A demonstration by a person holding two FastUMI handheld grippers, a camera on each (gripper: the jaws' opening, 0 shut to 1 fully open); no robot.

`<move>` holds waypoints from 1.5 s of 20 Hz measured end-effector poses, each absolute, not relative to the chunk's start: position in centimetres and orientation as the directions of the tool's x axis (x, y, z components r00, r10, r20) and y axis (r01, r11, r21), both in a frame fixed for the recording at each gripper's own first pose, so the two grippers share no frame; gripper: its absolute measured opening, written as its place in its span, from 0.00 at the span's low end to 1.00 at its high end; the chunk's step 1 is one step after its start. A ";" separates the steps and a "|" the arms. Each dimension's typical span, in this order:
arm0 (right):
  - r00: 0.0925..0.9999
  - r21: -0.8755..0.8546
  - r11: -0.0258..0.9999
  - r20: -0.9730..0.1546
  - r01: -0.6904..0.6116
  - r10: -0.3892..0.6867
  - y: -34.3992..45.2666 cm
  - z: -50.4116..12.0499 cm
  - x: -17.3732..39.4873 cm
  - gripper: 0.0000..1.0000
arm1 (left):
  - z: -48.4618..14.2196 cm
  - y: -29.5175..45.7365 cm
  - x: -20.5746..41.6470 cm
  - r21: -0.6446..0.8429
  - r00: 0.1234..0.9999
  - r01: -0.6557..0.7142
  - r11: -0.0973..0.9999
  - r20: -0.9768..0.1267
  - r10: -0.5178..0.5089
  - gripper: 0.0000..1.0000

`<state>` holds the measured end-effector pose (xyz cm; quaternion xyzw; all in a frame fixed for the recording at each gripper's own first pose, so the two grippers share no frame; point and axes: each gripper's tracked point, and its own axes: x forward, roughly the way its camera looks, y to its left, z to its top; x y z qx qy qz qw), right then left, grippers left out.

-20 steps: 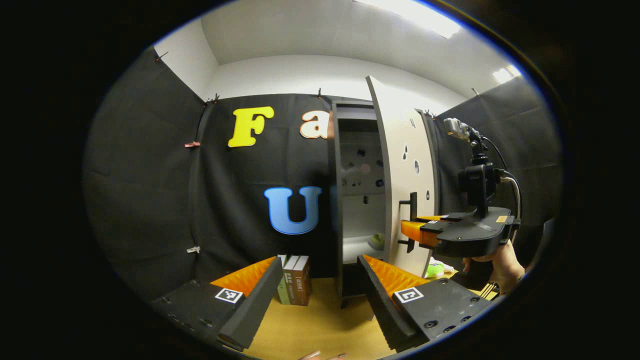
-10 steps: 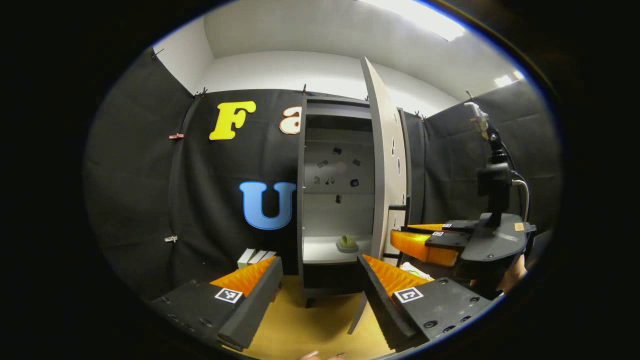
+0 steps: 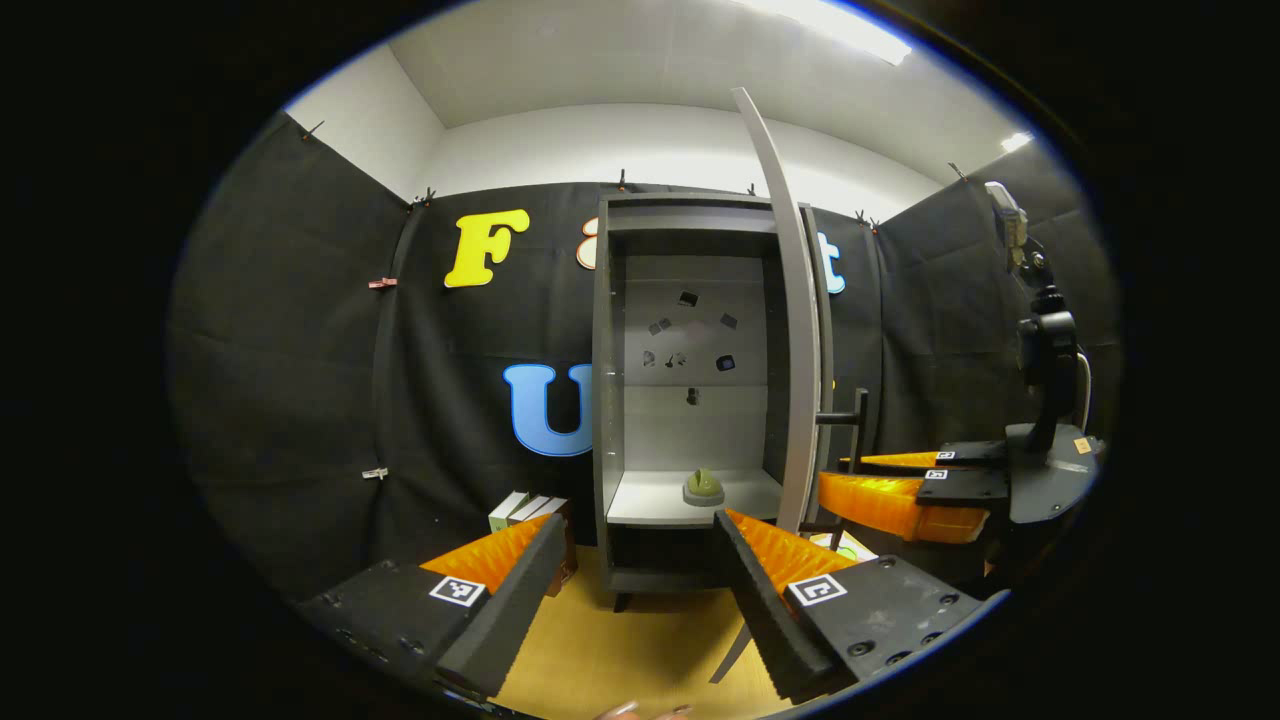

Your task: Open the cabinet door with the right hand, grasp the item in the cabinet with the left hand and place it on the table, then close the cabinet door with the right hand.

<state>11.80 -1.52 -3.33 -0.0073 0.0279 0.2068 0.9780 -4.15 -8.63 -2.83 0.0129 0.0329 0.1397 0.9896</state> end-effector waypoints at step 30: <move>0.980 0.046 0.979 -0.021 -0.198 0.199 -12.0 -3.4 11.2 0.21 | -3.7 -17.8 -0.8 0.046 0.980 -0.181 0.982 -0.074 0.184 0.92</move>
